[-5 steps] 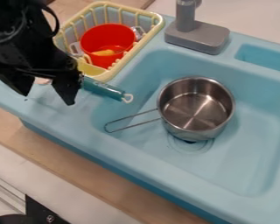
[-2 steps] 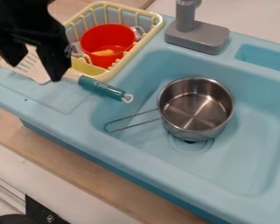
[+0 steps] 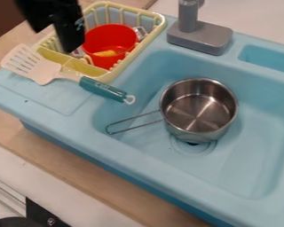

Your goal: Put the red pot in the silver pot

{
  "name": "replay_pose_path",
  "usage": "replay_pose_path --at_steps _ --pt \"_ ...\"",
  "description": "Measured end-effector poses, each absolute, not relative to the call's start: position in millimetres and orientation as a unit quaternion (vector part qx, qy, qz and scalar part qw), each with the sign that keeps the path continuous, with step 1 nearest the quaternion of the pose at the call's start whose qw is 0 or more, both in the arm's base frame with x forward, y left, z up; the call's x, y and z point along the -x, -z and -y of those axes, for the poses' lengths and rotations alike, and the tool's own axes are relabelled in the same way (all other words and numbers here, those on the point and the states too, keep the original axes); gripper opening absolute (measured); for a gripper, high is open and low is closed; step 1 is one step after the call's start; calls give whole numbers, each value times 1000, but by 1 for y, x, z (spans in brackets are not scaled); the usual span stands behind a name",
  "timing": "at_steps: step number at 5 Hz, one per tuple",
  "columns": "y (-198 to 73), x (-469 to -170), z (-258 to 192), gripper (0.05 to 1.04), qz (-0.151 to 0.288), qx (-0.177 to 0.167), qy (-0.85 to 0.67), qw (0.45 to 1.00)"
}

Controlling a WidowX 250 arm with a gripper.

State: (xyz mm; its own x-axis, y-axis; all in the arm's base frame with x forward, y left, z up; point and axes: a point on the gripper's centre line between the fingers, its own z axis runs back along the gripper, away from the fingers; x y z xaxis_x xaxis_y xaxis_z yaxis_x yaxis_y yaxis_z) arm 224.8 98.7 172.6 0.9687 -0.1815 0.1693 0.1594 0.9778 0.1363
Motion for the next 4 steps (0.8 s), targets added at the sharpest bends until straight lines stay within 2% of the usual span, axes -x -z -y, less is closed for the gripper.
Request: replay_pose_path --at_steps 2,4 --pt "-161 -264 -112 1001 112 -34 195 974" --pt "-144 -281 -113 1001 130 -35 289 948"
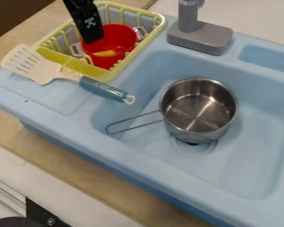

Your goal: Put the red pot in the silver pot

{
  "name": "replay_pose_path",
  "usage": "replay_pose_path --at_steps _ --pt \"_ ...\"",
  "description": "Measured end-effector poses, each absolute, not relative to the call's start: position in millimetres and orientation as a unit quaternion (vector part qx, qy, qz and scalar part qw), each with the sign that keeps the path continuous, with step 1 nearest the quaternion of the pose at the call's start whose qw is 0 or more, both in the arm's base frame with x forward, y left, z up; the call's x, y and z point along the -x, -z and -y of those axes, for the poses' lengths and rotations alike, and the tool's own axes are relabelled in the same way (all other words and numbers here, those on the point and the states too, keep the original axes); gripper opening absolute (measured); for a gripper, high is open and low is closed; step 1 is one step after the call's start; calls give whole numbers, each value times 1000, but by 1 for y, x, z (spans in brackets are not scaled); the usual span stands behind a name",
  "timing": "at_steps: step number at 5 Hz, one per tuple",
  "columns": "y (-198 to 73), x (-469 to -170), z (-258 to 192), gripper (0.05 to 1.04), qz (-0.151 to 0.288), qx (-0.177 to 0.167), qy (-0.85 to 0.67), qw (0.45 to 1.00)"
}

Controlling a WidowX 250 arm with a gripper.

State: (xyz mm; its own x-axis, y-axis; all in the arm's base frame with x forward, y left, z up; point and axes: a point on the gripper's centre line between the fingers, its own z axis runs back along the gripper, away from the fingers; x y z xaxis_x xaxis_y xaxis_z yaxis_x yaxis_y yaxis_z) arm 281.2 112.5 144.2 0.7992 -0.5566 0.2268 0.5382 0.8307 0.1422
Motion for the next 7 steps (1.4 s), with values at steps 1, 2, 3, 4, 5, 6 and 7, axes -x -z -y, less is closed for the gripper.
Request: replay_pose_path --at_steps 1,2,3,4,5,6,7 --pt "-131 -284 -114 1001 119 -27 305 944" --pt "-121 -289 -111 1001 112 -20 300 947" --pt "-121 -290 -109 1001 115 -16 289 950" --pt "-120 -294 -104 1001 122 -17 291 949" --pt "-115 -296 -106 1001 111 -15 285 952" --pt "-111 -299 -107 1001 112 -21 287 951" --pt "-108 -303 -107 1001 122 -23 282 951"
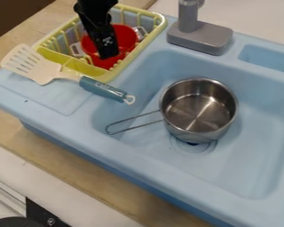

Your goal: Put the red pot in the silver pot

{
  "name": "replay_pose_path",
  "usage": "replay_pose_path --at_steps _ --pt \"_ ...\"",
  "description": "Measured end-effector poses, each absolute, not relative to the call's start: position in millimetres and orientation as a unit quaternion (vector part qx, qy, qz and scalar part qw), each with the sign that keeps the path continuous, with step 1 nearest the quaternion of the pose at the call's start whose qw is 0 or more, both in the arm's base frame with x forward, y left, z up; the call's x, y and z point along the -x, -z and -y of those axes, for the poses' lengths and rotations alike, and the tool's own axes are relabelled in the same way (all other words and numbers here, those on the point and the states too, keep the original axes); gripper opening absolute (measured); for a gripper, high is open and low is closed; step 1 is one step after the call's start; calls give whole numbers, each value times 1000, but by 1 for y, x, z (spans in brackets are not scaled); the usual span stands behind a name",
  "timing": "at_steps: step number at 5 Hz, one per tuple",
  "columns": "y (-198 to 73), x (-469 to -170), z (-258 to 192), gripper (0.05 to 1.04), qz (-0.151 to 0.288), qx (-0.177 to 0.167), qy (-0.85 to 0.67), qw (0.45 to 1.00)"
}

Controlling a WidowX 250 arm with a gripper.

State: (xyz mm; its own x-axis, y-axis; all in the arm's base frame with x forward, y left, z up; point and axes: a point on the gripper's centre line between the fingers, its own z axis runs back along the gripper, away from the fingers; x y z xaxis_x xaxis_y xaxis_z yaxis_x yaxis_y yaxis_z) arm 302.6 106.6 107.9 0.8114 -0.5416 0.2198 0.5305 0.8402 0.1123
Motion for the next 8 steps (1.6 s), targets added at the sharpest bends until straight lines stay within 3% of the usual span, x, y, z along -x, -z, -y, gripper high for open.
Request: replay_pose_path --at_steps 4,6,8 --pt "-88 -299 -103 967 100 -19 270 957" --pt "-88 -302 -105 602 101 -31 265 959" --pt "-93 -296 -103 305 107 -35 254 961"
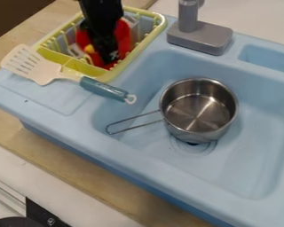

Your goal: Put the red pot in the silver pot

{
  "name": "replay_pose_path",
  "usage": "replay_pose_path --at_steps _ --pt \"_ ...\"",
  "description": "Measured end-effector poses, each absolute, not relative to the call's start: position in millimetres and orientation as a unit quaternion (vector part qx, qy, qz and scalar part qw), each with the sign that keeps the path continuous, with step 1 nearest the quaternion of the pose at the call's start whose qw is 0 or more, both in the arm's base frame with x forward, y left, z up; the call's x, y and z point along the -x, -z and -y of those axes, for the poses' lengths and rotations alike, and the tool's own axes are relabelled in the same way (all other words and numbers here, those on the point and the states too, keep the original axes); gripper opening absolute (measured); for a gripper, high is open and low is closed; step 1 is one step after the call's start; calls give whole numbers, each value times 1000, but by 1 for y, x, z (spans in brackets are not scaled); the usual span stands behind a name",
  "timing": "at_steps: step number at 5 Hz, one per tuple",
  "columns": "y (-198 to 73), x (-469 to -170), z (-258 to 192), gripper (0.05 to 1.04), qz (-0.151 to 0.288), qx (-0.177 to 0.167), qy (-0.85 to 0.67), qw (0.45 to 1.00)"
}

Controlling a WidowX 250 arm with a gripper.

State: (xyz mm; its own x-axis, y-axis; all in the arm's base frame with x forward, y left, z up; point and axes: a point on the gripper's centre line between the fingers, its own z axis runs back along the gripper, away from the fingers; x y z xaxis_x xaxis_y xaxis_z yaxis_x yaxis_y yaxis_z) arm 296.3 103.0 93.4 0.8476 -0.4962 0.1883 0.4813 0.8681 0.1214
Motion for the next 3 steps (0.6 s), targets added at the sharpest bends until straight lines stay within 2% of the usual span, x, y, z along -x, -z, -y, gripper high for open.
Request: replay_pose_path --at_steps 1,2,3 --pt "-93 -296 -104 126 104 -41 253 961" --pt "-94 -298 -103 60 103 -52 262 958" --pt "-93 -298 -103 56 96 -57 254 961"
